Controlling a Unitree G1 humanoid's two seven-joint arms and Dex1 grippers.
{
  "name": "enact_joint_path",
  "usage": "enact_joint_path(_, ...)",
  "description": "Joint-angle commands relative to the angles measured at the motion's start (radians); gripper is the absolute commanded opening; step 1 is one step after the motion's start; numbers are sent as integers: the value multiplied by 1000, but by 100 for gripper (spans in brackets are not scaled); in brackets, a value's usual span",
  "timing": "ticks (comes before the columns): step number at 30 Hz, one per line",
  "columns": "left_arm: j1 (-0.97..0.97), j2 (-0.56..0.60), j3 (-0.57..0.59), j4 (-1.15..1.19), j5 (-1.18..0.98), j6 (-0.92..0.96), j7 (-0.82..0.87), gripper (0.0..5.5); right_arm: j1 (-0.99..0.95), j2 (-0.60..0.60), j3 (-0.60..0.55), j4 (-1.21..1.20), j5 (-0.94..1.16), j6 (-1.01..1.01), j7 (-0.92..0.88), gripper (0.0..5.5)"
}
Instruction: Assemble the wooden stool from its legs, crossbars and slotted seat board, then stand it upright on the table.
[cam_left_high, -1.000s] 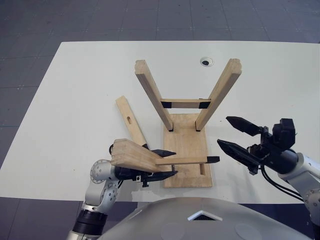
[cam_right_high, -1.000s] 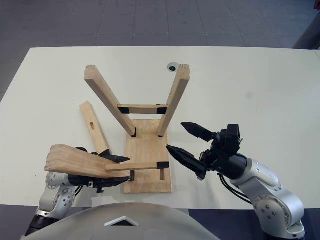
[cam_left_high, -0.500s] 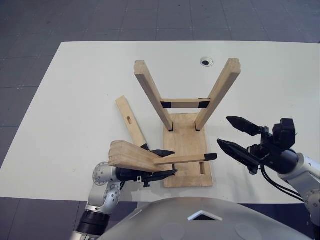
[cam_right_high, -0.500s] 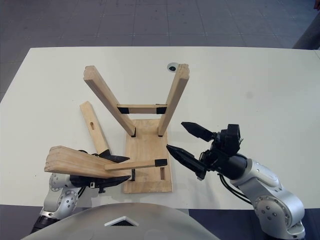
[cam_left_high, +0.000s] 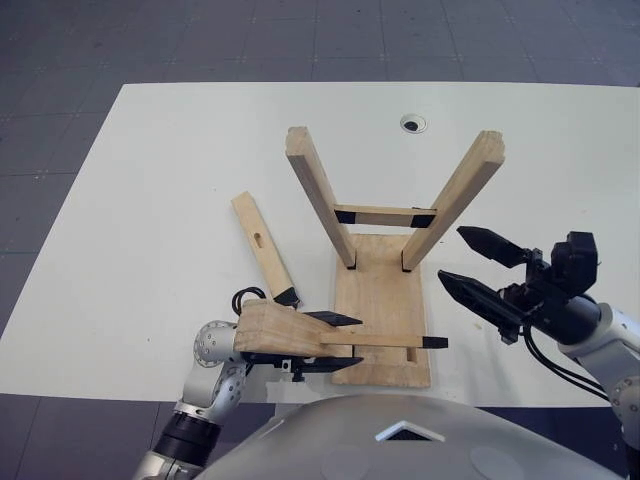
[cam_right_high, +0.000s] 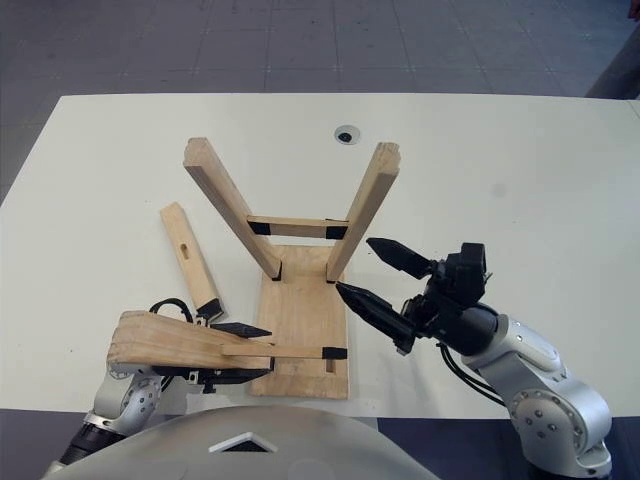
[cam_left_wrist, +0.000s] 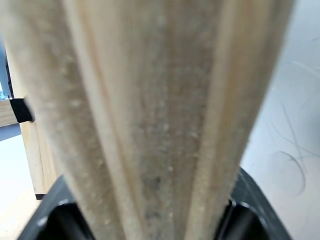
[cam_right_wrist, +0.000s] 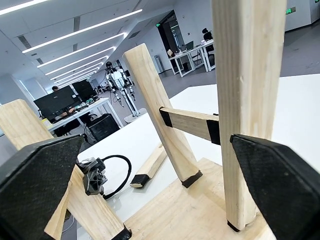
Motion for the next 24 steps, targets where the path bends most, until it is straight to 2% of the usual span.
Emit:
enact_joint_path(1,-15,-3,-12,144,117,-16,29,205,-4,1,-18,-1,19,13,-14,550)
enact_joint_path(11,-97,-38,-28,358,162,-101,41,205,-1,-10,-33,-20,38,13,-12,550)
enact_joint_path(18,-105,59,-80,351,297,-78,123,205,10,7,-33,-14,29,3,-19,550)
enact_joint_path(24,-116,123,-114,325,326,-67,134,205,17,17,-36,-6,28,-2,-16,550)
